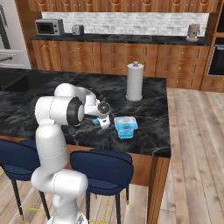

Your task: Stack the yogurt containers by placing the smaller containers on top of the larger containers.

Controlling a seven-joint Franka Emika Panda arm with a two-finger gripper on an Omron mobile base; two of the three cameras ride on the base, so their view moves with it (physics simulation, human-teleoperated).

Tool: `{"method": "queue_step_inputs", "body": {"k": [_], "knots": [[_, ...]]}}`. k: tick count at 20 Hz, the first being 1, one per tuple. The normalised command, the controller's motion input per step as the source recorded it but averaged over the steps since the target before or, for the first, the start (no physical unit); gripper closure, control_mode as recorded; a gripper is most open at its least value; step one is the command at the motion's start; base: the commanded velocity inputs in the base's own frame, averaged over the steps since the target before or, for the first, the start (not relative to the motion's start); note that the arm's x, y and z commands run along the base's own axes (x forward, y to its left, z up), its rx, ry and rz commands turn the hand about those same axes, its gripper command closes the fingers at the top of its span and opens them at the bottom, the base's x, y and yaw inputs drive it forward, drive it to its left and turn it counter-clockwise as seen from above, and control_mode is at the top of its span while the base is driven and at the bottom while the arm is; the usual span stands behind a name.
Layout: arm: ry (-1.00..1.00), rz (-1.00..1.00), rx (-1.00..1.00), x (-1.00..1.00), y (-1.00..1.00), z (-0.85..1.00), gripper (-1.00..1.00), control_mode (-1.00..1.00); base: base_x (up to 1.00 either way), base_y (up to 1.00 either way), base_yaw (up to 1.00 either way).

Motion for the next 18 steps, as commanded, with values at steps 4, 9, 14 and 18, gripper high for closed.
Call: {"method": "queue_step_inputs", "body": {"k": [4, 9, 14, 18], "knots": [[-0.12, 0.0, 0.0, -0.06, 0.0, 0.25, 1.0, -1.0, 0.0, 0.0, 0.0], [-0.04, 0.0, 0.0, -0.19, 0.0, 0.41, 1.0, -1.0, 0.0, 0.0, 0.0], [0.01, 0.0, 0.02, -0.26, 0.0, 0.61, 1.0, -1.0, 0.0, 0.0, 0.0], [0.07, 0.0, 0.07, -0.28, 0.0, 0.74, 1.0, -1.0, 0.0, 0.0, 0.0]]}}
